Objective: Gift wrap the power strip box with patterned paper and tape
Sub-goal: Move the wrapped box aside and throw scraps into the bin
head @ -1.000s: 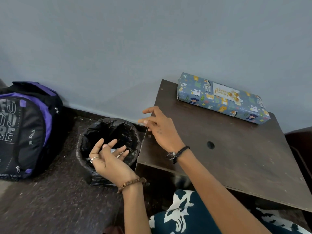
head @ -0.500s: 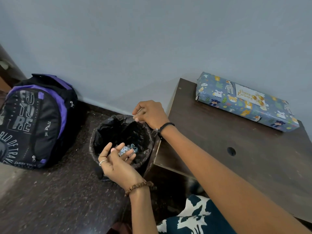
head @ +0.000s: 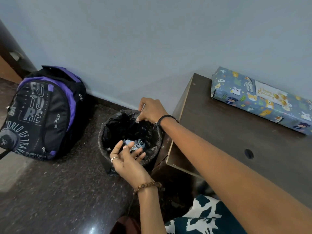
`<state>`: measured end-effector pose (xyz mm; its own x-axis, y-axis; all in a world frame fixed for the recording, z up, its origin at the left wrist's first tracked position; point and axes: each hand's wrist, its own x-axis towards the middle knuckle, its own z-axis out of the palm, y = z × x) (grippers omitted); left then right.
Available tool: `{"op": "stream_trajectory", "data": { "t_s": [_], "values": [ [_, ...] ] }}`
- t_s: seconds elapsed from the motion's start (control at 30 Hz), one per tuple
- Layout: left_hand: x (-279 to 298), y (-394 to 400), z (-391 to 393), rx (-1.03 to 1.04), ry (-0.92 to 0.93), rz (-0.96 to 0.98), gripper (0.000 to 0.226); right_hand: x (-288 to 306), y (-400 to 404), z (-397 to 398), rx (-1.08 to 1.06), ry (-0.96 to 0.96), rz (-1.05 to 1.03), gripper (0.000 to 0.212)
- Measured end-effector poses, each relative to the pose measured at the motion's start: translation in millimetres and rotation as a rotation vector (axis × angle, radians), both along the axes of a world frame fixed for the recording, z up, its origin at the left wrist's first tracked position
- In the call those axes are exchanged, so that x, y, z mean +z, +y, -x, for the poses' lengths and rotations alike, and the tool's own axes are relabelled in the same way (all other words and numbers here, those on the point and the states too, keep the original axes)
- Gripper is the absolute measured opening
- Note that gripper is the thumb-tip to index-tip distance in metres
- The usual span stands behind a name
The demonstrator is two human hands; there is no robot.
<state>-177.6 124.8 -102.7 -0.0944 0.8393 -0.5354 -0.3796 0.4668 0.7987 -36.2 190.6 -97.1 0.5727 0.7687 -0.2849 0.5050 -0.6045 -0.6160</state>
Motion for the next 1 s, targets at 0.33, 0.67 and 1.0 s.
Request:
{"op": "stream_trajectory", "data": {
  "t_s": [0.33, 0.67, 1.0],
  "values": [
    [-3, -5, -11, -0.257, -0.042, 0.068, 0.015, -7, 2, 0, 0.006, 0.056, 0.026, 0.034],
    [-4, -6, -10, -0.336, -0.003, 0.064, 0.016, -13, 6, 2, 0.081, -0.016, 0.093, 0.029],
    [-8, -5, -10, -0.349, 0.002, 0.075, 0.018, -15, 7, 3, 0.054, 0.038, 0.05, 0.02]
  ]
}}
